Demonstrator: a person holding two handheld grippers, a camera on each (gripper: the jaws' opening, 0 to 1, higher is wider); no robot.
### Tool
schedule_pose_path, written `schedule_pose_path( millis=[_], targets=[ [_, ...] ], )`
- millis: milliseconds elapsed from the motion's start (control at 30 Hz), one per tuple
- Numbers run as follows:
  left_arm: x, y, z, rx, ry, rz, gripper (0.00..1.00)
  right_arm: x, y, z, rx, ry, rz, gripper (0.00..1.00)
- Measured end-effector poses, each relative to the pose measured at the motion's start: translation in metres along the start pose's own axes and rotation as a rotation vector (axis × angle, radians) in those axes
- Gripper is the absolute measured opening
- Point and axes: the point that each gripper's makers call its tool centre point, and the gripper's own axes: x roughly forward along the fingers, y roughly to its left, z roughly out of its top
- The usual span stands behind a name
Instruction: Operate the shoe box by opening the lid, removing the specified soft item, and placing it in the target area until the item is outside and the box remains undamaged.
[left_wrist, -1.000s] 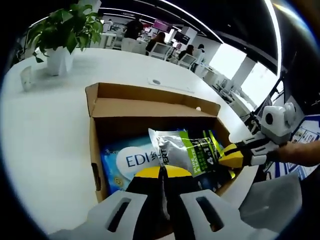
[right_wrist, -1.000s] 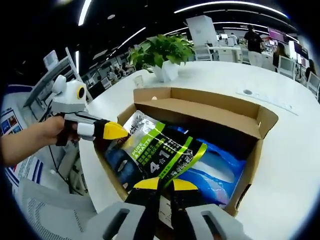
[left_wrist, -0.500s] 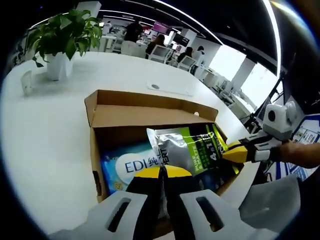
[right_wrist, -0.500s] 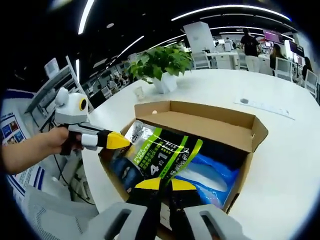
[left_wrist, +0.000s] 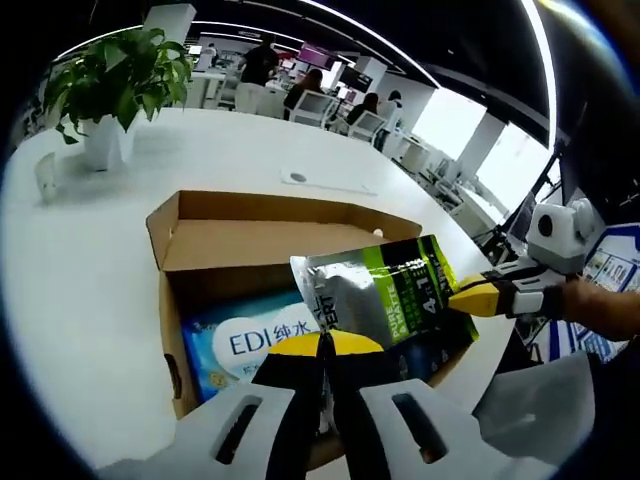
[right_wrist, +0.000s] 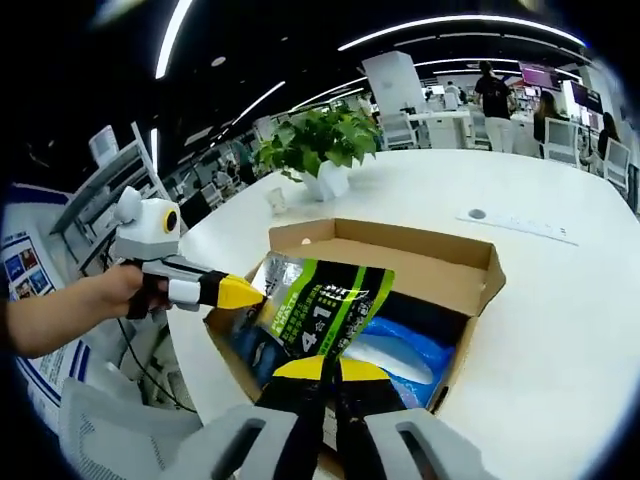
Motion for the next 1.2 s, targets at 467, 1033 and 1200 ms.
schedule_pose_path(
  millis=[467, 1033, 1200],
  targets=[
    [0.009, -0.021, 0.004, 0.024, 0.015, -0.023, 0.0, -0.024, -0.014, 0.001, 0.012, -0.018, -0.017, 0.0],
    [0.03, -0.055, 0.009, 0.069, 0.041, -0.064, 0.0, -0.059, -0.038, 0.0, 0.044, -0.029, -0.019, 0.0],
    [0.036, -0.067, 0.011, 0.077, 0.044, -0.076, 0.0, -0.069, -0.047, 0.0, 0.047, -0.03, -0.026, 0.0]
  ],
)
